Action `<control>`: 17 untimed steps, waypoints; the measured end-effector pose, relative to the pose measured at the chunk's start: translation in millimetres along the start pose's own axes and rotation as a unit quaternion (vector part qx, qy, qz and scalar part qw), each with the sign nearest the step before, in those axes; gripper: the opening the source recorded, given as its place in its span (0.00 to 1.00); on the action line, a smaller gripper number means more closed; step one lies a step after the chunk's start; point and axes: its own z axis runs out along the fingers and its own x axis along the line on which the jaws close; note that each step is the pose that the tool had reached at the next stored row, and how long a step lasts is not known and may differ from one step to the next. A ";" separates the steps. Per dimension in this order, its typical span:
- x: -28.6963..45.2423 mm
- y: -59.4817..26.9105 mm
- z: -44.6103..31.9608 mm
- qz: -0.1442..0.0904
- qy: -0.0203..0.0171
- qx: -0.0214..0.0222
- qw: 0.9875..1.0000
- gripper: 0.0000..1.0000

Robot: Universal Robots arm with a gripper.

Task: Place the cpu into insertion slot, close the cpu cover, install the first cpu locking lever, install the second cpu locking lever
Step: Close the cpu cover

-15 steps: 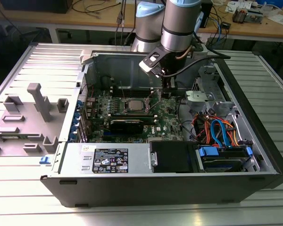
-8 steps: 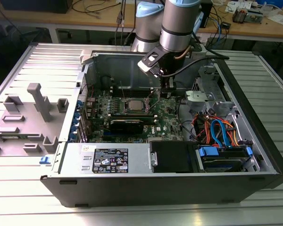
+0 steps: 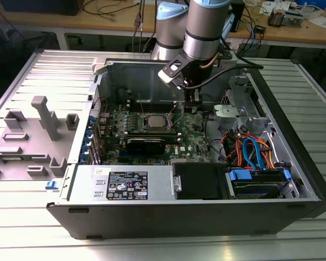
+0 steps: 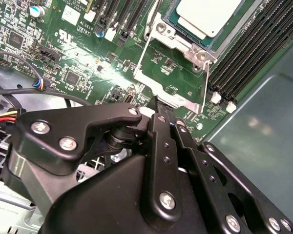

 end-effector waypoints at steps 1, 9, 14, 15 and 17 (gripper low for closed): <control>0.0 -0.3 0.0 0.000 0.000 0.000 1.000 0.11; 0.3 -5.4 0.0 0.000 0.000 0.000 1.000 0.11; 0.4 -9.4 0.0 0.000 0.000 0.000 1.000 0.11; 0.5 -10.1 0.0 0.000 0.000 0.000 1.000 0.11; 0.6 -12.2 0.0 0.000 0.000 0.000 1.000 0.11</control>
